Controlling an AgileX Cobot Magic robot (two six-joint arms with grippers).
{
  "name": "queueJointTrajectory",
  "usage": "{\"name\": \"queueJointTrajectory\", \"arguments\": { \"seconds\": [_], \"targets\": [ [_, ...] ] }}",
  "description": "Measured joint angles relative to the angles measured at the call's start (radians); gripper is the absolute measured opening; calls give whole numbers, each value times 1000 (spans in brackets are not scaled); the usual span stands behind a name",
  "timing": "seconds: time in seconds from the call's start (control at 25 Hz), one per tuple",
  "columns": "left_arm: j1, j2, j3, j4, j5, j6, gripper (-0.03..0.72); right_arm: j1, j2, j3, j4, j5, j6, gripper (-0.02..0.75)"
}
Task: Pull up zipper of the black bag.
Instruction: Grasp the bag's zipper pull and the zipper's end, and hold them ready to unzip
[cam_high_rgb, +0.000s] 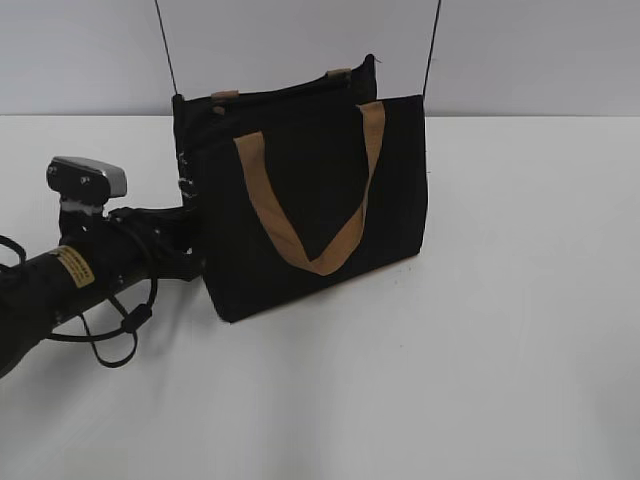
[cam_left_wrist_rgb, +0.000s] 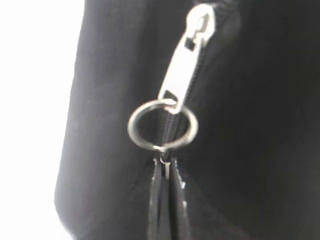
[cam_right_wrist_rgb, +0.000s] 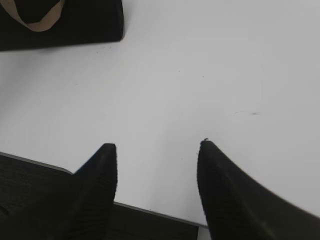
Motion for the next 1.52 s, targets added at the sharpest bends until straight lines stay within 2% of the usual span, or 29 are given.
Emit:
{"name": "queueJointTrajectory", "arguments": {
  "seconds": [0.28,0.6,0.8,1.04,1.32,1.52],
  "targets": [
    [0,-104,122,-40,3,0,1,0,0,0,47,-2,0,398],
    [0,-304,224,-34,2,0,1,0,4,-3,145,-9,0,398],
    [0,-413,268,-4,2,0,1,0,104,-35,180,-31,-12,398],
    [0,-536,274,43,15,0,1,0,245,-37,319,-95,-40,398],
    [0,-665,274,52,139,0,1,0,388,-37,553,-216,-204,398],
    [0,-717,274,53,213,0,1,0,468,-37,677,-315,-293,391]
  ]
}}
